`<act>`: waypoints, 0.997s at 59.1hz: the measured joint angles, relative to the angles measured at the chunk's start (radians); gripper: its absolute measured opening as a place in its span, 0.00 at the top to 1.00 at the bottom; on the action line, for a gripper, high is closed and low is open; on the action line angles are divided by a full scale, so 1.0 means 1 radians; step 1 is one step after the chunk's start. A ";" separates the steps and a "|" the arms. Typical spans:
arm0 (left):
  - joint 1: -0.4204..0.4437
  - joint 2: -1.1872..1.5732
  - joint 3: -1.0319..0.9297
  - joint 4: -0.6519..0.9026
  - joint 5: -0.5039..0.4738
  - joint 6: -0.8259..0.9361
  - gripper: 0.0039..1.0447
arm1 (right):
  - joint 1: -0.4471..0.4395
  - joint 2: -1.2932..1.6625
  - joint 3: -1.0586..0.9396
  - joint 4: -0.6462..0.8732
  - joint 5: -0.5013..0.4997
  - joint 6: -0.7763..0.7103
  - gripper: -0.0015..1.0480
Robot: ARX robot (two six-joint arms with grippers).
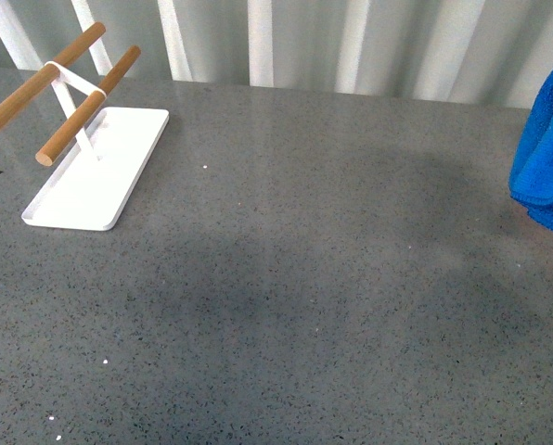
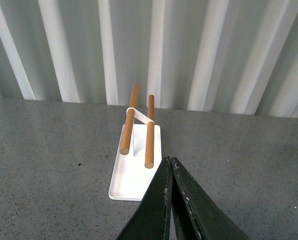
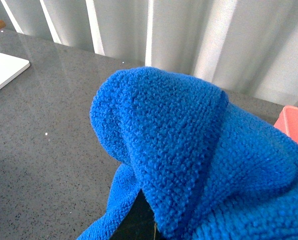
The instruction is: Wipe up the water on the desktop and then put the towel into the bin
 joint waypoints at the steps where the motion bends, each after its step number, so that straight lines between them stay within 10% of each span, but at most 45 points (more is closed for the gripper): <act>1: 0.000 -0.005 -0.001 -0.003 0.000 0.000 0.97 | 0.000 0.000 0.000 0.000 0.000 0.000 0.95; 59: 0.000 -0.447 -0.019 -0.401 -0.001 0.002 0.97 | 0.025 0.000 0.002 -0.017 0.026 0.000 0.95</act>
